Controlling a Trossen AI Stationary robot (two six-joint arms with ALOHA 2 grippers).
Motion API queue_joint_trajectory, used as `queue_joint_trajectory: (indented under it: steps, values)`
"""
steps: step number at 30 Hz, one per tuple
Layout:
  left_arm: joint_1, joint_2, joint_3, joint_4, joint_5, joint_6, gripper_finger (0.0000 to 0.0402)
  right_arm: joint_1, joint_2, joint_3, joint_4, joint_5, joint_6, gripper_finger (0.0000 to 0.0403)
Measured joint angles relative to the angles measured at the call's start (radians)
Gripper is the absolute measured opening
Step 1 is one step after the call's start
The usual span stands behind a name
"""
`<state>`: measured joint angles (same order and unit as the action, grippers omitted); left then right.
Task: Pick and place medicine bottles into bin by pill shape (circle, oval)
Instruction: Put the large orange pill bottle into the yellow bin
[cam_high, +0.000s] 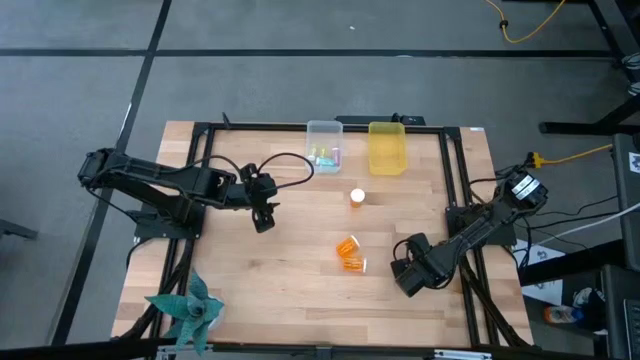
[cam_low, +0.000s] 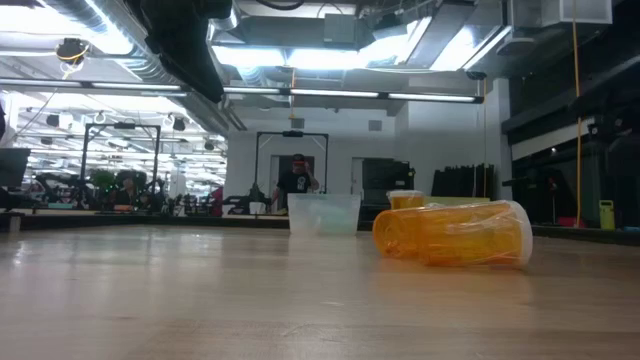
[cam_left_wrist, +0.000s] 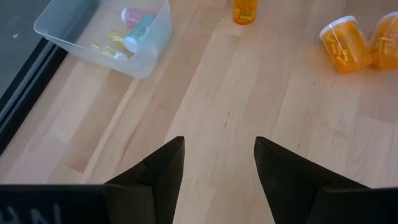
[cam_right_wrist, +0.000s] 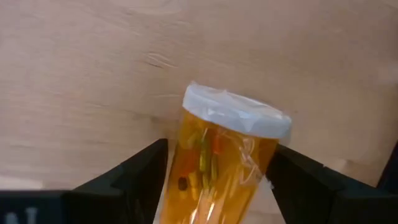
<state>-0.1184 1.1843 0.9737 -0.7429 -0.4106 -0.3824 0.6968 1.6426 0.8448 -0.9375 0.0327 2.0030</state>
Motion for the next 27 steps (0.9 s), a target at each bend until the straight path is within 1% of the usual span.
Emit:
queue_joint_trajectory:
  steps: [6, 9, 12, 15, 18, 22, 24, 27]
  values:
    - [0.0, 0.0, 0.0, -0.006, 0.0, 0.0, 0.0189, 0.0, 0.007, 0.002, 0.005, 0.019, -0.007, 0.0209]
    - [0.0, 0.0, 0.0, -0.006, 0.0, 0.0, 0.0189, -0.002, -0.009, 0.001, -0.006, 0.069, -0.016, 0.0186]
    - [0.0, 0.0, 0.0, -0.006, 0.0, 0.0, 0.0189, -0.013, -0.034, 0.015, -0.039, 0.147, -0.026, 0.0177]
    - [0.0, 0.0, 0.0, -0.005, 0.0, 0.0, 0.0189, -0.038, -0.064, 0.032, -0.091, 0.304, -0.05, 0.0178]
    - [0.0, 0.0, 0.0, -0.004, 0.0, 0.0, 0.0189, -0.087, -0.101, 0.045, -0.131, 0.518, -0.07, 0.0178]
    - [0.0, 0.0, 0.0, -0.002, 0.0, 0.0, 0.0189, -0.204, -0.159, 0.045, -0.138, 0.761, -0.159, 0.0179]
    - [0.0, 0.0, 0.0, 0.003, 0.0, 0.0, 0.0189, -0.285, -0.187, 0.045, -0.135, 0.831, -0.218, 0.0179]
    - [0.0, 0.0, 0.0, 0.005, 0.0, 0.0, 0.0189, -0.426, -0.225, 0.045, -0.134, 0.875, -0.346, 0.0179]
